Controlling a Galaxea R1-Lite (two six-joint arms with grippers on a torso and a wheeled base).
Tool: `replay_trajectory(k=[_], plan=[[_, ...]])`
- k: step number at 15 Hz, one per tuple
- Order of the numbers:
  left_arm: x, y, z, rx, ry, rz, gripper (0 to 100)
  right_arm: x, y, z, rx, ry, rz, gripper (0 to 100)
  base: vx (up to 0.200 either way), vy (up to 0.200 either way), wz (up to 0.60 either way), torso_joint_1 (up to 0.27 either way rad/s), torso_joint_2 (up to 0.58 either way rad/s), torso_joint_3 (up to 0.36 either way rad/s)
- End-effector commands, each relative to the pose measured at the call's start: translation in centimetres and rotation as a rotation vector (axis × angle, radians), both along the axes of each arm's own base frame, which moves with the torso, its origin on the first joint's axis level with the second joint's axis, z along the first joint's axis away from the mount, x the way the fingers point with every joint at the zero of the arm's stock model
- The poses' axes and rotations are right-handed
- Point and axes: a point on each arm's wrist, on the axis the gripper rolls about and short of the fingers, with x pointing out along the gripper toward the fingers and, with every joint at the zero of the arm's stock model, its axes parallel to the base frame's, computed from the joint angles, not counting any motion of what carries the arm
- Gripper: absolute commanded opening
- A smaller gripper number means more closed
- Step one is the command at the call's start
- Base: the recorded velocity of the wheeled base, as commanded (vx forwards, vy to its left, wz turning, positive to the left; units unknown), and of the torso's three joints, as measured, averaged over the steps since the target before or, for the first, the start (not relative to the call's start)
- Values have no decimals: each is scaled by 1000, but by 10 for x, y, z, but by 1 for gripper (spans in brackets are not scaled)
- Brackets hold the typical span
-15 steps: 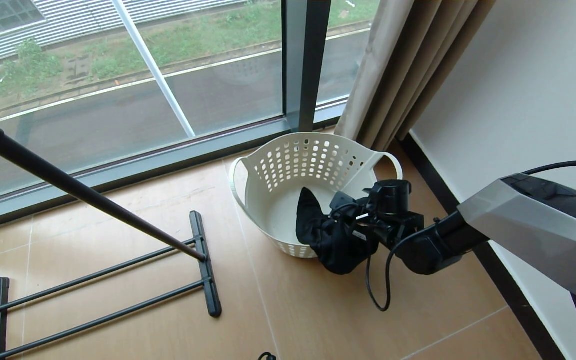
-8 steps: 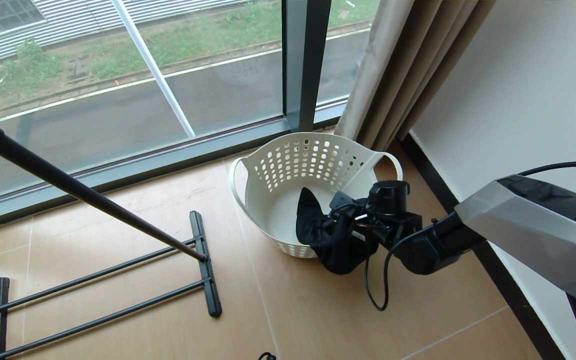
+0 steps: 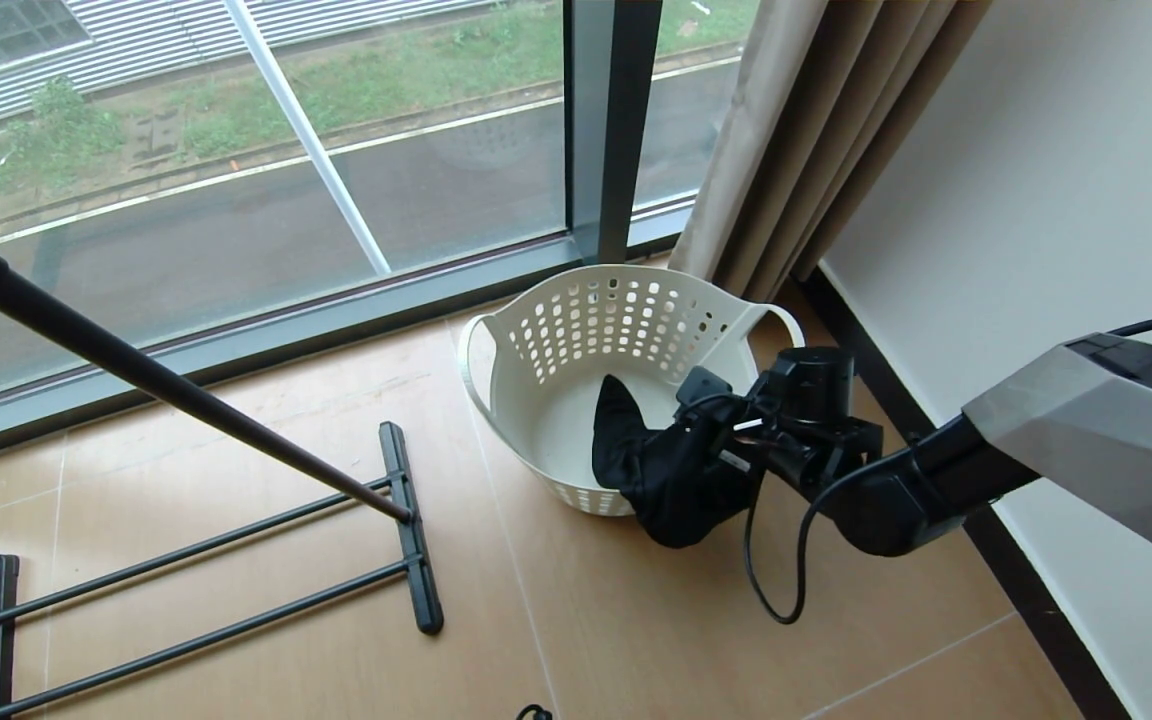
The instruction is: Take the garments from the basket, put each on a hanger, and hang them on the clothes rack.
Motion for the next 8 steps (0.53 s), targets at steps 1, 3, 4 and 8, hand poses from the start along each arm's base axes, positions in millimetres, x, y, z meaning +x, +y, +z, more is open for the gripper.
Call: replay_trajectory(k=[1,3,4,8], plan=[[0,0,0,0,0,0,100,-17,-7,31,22,-47,5,0,0,0,0,0,0,0],[0,0,0,0,0,-1,100,-35,-13,48,36,-78,8,0,0,0,0,0,0,0],[0,0,0,2,0,-2,100,-46,-18,55,44,-100,11,0,0,0,0,0,0,0],[0,0,0,0,0,-1,100,-119,-29,109,126,-247,72,0,0,0,0,0,0,0]])
